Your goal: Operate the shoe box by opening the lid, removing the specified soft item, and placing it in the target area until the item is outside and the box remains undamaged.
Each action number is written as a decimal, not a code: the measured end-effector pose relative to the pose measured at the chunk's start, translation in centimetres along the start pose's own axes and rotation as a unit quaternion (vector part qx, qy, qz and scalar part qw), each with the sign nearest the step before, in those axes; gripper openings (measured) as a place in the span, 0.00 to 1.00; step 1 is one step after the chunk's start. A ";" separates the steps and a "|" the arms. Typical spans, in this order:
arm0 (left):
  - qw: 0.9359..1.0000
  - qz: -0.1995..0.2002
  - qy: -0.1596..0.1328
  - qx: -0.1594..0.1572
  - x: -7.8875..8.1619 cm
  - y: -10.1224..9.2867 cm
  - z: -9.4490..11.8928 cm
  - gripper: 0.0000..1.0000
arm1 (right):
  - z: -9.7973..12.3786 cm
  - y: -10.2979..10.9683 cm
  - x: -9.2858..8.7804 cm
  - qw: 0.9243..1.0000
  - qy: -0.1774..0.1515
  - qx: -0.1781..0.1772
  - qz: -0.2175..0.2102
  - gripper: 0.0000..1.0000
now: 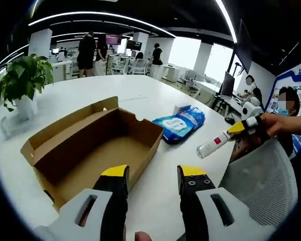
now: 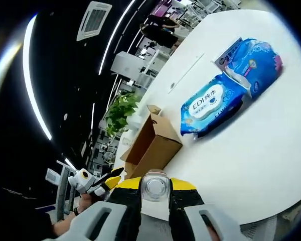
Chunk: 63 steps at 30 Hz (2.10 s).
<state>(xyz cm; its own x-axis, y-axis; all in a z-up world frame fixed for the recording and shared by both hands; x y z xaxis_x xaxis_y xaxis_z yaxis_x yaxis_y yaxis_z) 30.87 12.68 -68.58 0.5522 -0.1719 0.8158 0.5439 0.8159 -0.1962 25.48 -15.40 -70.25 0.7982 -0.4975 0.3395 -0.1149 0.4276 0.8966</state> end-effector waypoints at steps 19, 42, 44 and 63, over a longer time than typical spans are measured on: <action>0.997 0.046 -0.007 0.067 -1.9 2.2 2.0 0.41 | 2.3 -1.6 2.4 1.000 -0.010 -0.020 0.005 0.15; 0.993 0.066 -0.009 0.093 -2.9 1.3 2.3 0.42 | 1.9 -1.8 7.6 0.999 0.005 -0.026 0.036 0.15; 0.993 0.068 -0.009 0.096 -3.0 1.2 2.4 0.42 | 1.8 -1.6 8.3 0.999 0.009 -0.025 0.042 0.15; 0.989 0.083 -0.024 0.118 -2.5 1.0 2.6 0.41 | -1.1 -0.3 17.1 0.967 0.107 -0.051 0.225 0.15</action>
<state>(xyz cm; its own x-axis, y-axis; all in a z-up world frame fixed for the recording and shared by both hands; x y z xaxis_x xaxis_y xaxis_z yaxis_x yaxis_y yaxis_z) 28.40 15.32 -69.38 0.5878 -0.0026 0.8090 0.2827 0.9376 -0.2024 39.87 -23.18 -64.98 0.7861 -0.0798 0.6129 -0.4296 0.6423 0.6347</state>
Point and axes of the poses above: the point that each gripper's makers call its tool centre point, and the gripper's own axes: z roughly backward along the fingers, y roughly to its left, x roughly out of its top, the point moved 5 cm from there along z, roughly backward along the fingers, and after that the axes turned 6 degrees about x, right-handed, at the moved point
